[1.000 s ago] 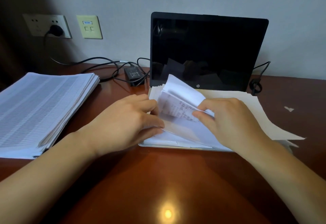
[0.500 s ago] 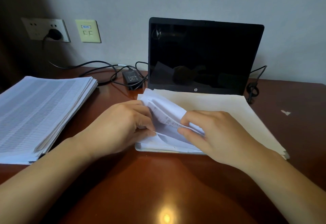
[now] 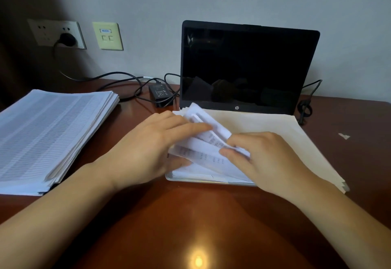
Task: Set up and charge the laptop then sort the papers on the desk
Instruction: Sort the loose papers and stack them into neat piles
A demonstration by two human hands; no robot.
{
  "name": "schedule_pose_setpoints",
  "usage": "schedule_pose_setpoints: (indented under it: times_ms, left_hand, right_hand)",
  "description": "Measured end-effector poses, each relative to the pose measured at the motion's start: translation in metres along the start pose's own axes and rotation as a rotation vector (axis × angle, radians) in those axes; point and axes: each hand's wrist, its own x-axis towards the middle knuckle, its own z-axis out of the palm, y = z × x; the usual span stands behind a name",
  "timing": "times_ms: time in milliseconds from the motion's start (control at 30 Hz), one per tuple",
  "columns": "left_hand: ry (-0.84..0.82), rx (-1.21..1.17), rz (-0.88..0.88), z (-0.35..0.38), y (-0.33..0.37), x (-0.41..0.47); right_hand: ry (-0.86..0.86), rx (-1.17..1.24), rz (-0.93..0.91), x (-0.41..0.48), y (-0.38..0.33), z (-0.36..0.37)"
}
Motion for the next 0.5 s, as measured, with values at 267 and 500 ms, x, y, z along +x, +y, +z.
schedule_pose_setpoints:
  times_ms: [267,500]
  left_hand:
    - [0.032,0.060,0.019,-0.0012,-0.0035,0.0024]
    - [0.092,-0.005,-0.075,0.0013,-0.0008,0.0039]
  right_hand:
    - [0.106,0.006,0.165,0.0013,0.0024,-0.0056]
    - [-0.091,0.198,-0.049,-0.0010,-0.0061,-0.0019]
